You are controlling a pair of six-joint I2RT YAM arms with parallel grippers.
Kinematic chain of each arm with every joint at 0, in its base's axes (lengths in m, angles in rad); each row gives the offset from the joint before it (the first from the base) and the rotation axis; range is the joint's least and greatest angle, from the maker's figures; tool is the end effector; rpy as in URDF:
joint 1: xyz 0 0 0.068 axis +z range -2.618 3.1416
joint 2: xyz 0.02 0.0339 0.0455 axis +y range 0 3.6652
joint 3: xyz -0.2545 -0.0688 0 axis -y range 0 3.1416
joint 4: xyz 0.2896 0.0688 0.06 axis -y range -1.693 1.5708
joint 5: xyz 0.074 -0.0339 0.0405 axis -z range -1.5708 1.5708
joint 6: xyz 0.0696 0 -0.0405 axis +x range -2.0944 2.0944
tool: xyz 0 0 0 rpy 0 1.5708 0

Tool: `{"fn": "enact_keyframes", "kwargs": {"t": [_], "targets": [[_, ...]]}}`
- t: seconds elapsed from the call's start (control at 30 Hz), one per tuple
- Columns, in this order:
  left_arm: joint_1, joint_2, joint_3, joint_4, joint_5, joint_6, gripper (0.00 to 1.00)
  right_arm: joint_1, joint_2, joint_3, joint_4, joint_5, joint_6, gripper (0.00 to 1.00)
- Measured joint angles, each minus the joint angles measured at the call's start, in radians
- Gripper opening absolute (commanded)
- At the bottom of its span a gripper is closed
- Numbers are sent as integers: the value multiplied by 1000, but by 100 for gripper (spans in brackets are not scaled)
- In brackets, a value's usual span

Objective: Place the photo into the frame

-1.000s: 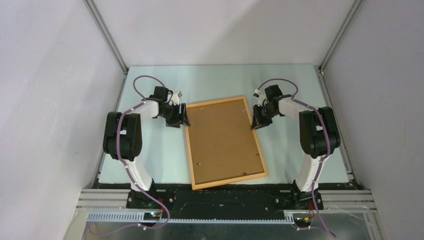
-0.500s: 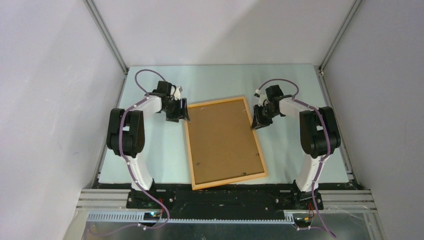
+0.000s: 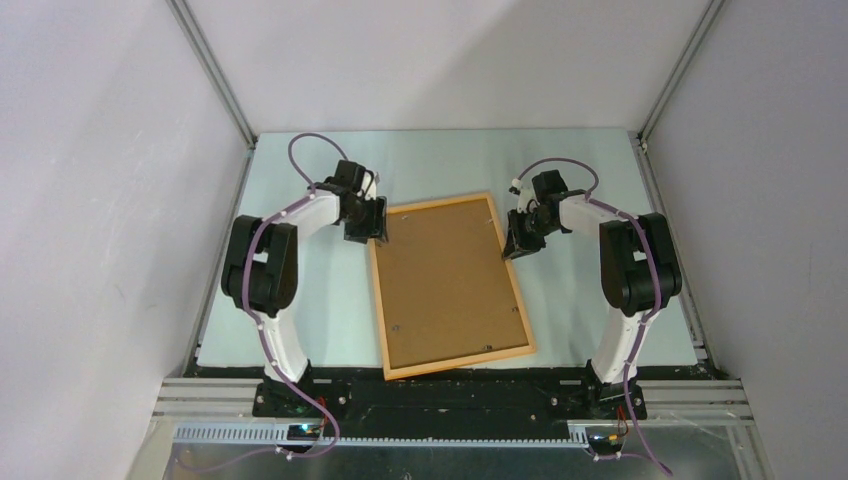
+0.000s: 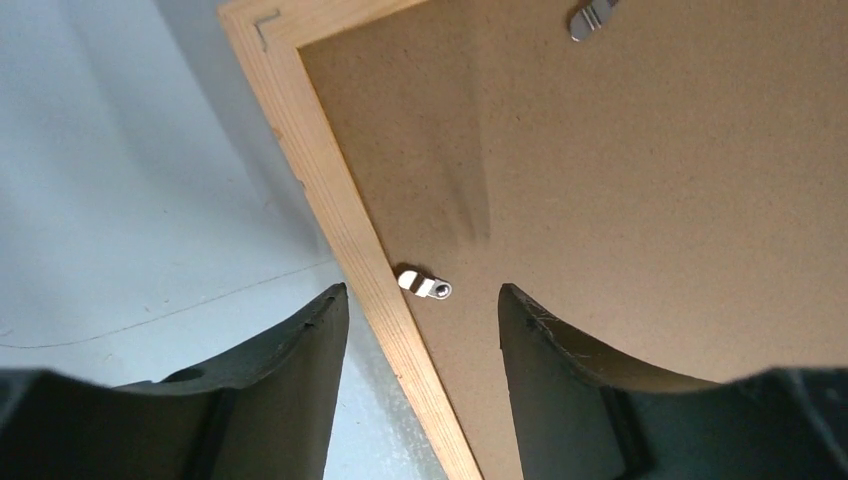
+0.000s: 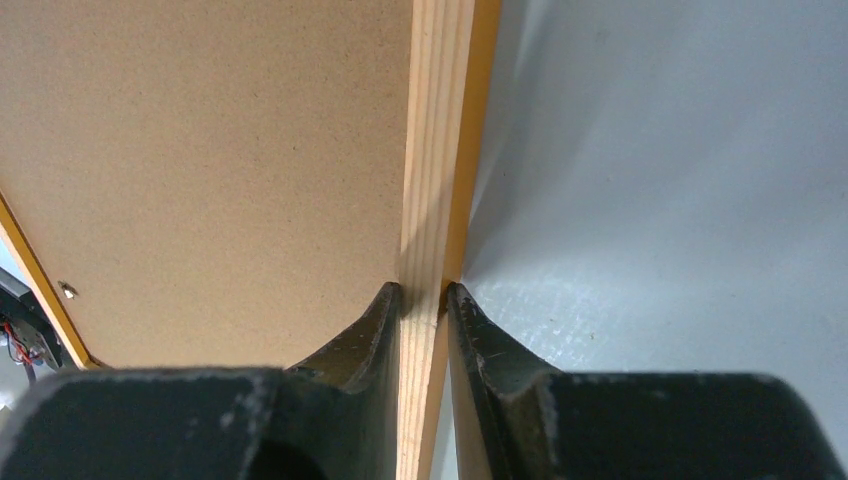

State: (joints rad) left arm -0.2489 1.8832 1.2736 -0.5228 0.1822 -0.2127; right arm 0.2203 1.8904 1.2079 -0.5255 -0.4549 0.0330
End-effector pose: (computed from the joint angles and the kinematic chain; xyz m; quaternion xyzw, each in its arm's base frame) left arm 0.4141 -0.1183 0.1101 0.0374 0.9715 -0.1360 0.1905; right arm 0.3944 0.1197 0.0914 -0.1301 0.9503 0.2422 0.1463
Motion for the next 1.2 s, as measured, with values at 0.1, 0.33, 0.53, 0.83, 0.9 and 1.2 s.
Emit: {"fn": "enact_keyframes", "kwargs": {"t": [0.1, 0.33, 0.53, 0.83, 0.9, 1.2], "targets": [[3, 7, 13, 0, -16, 0, 58, 0, 0, 0, 0, 0, -1, 4], [3, 19, 21, -2, -37, 0, 55, 0, 0, 0, 0, 0, -3, 4], [3, 37, 31, -3, -62, 0, 50, -2, 0, 0, 0, -3, -4, 4], [3, 47, 31, -3, -70, -8, 45, -8, 0, 0, 0, -7, -7, 4], [3, 47, 31, -2, -68, -8, 44, -9, 0, 0, 0, -7, -7, 4], [3, 26, -4, 26, -51, -5, 37, -14, 0, -2, -1, -15, -7, 5]]}}
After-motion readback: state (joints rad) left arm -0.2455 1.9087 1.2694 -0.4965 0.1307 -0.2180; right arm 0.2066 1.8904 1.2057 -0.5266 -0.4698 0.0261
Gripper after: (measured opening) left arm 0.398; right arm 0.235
